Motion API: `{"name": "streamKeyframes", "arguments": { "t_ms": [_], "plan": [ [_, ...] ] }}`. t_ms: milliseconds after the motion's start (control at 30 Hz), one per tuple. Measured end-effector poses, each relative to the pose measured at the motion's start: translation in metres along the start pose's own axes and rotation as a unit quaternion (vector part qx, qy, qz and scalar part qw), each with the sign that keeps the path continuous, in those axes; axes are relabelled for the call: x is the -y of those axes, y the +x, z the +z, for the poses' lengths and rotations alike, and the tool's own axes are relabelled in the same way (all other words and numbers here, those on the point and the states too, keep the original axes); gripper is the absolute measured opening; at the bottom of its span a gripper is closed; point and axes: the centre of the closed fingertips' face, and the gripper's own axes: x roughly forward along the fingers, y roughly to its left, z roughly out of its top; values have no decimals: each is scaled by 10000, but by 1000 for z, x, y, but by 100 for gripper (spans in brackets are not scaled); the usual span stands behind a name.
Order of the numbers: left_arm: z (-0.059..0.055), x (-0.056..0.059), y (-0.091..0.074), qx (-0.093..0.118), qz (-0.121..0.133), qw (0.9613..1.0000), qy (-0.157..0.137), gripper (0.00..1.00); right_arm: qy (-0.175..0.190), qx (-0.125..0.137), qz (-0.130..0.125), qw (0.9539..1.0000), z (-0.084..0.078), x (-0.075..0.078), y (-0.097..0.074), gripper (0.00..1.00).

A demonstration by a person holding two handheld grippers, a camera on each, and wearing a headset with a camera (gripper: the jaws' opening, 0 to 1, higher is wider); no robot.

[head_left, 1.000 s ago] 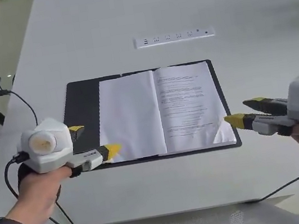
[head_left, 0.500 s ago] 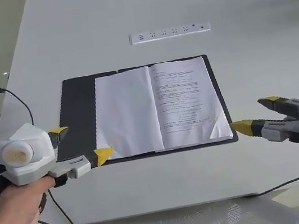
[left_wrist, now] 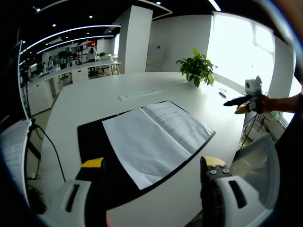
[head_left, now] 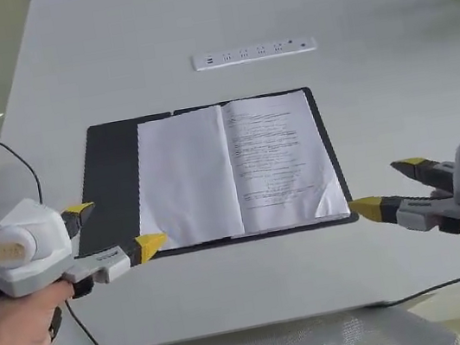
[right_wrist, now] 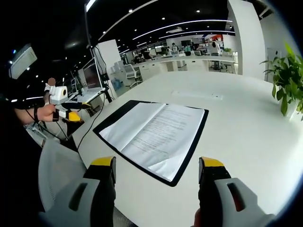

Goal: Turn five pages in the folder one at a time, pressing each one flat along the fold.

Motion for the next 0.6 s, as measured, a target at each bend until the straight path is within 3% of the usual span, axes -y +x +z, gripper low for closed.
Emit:
{"name": "streamKeyframes", "arguments": {
  "t_ms": [300, 600],
  "plan": [
    [9, 2, 9, -10, -48, 9999, 93, 81, 54, 14, 12, 10000, -1, 0, -1, 70],
    [23, 23, 37, -18, -360, 9991, 244, 80, 128, -22, 12, 9999, -8, 2, -4, 70]
  ]
}}
